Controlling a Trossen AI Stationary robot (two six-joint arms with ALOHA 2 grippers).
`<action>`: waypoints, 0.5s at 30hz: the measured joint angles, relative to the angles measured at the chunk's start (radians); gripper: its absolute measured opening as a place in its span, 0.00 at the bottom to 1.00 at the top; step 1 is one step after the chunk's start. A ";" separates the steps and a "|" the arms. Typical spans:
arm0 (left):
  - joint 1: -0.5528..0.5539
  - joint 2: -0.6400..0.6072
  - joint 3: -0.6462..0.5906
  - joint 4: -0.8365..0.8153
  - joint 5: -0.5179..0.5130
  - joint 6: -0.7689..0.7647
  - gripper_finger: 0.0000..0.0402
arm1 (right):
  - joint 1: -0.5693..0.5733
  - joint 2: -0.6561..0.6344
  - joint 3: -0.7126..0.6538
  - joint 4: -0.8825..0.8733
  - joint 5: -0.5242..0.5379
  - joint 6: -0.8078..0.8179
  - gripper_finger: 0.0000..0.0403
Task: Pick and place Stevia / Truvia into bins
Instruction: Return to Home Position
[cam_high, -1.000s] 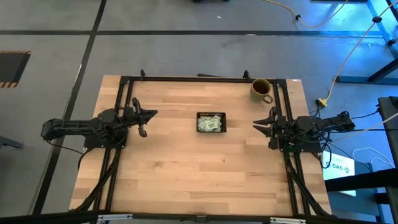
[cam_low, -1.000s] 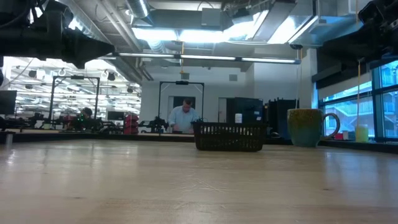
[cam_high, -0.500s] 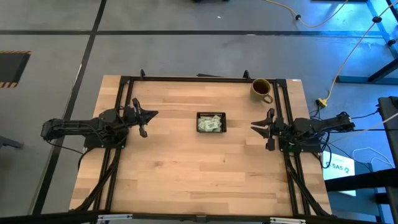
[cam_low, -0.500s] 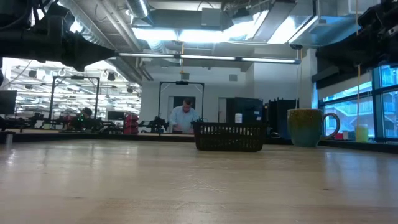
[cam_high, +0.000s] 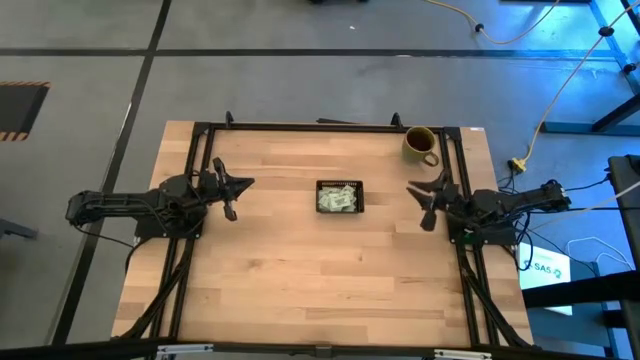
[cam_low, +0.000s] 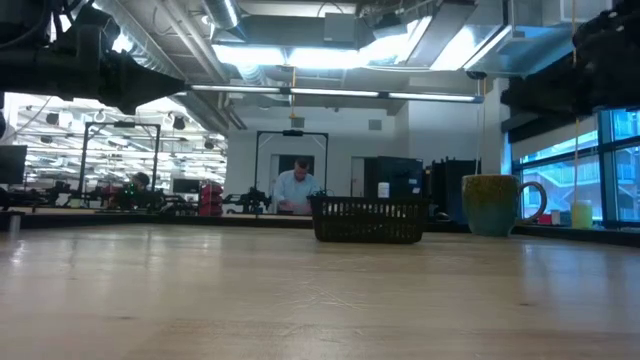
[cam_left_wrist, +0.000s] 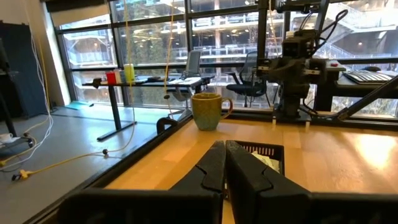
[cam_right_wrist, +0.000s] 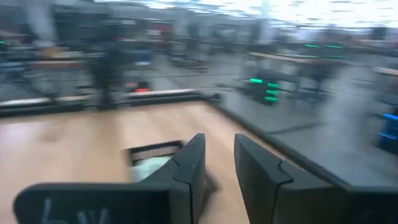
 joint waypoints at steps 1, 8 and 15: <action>0.000 0.000 0.000 0.000 0.000 0.000 0.02 | 0.000 0.000 0.000 0.000 0.054 0.004 0.22; 0.000 0.000 0.000 0.000 0.000 0.000 0.02 | 0.000 0.000 0.000 -0.008 0.164 -0.055 0.22; 0.000 0.000 0.000 0.004 -0.003 0.037 0.02 | 0.000 0.000 0.000 -0.008 0.164 -0.051 0.22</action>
